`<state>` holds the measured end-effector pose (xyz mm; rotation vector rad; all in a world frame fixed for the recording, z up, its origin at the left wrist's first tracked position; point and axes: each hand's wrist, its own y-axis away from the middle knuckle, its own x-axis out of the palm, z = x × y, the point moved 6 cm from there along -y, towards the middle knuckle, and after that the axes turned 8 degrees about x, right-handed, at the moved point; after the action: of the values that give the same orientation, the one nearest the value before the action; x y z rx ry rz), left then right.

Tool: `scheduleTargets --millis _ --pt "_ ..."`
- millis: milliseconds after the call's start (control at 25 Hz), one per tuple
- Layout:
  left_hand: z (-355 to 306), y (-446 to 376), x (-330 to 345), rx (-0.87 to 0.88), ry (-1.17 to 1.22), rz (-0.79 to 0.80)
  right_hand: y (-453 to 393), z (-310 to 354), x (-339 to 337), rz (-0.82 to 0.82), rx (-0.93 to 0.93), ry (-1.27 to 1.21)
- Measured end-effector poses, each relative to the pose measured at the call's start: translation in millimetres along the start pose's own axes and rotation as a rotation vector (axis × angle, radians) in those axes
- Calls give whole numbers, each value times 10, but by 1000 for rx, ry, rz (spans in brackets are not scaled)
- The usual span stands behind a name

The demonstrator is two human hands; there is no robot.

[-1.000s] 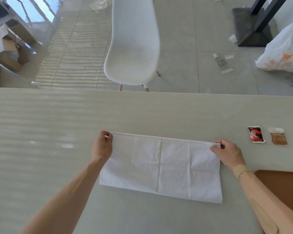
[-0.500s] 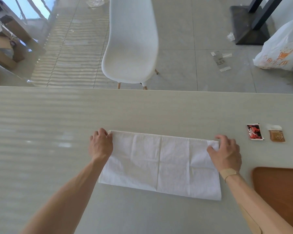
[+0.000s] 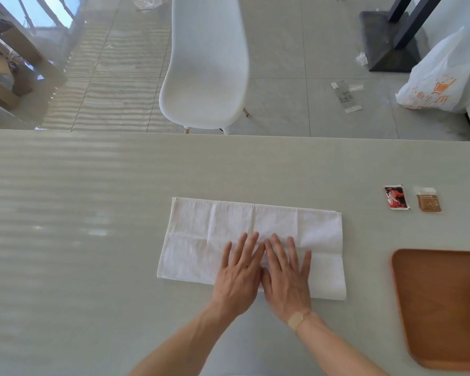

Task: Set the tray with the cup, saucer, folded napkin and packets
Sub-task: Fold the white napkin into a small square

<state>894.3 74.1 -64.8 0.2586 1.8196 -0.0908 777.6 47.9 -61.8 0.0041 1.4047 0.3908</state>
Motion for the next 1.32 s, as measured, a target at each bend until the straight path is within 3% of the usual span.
scheduleTargets --millis 240,520,760,840,1000,1120,1320 --pt "309 220 84 -81 -11 70 58 -247 96 49 44 61" --pt "1339 874 -153 -328 -64 36 191 -1096 -15 -5 281 -11" --pt "1343 882 -180 -370 -53 40 193 -1093 -56 -23 286 0" --pt "1246 712 -251 -323 -43 6 123 -931 -114 -46 174 -13" --pt "581 -85 -250 5 14 13 -267 -276 -183 -55 -60 -11" --pt "237 -452 -125 85 -4 55 -519 1 -104 5 28 -28" --pt "590 -393 -94 70 -14 48 -547 -313 -9 -10 73 -4"
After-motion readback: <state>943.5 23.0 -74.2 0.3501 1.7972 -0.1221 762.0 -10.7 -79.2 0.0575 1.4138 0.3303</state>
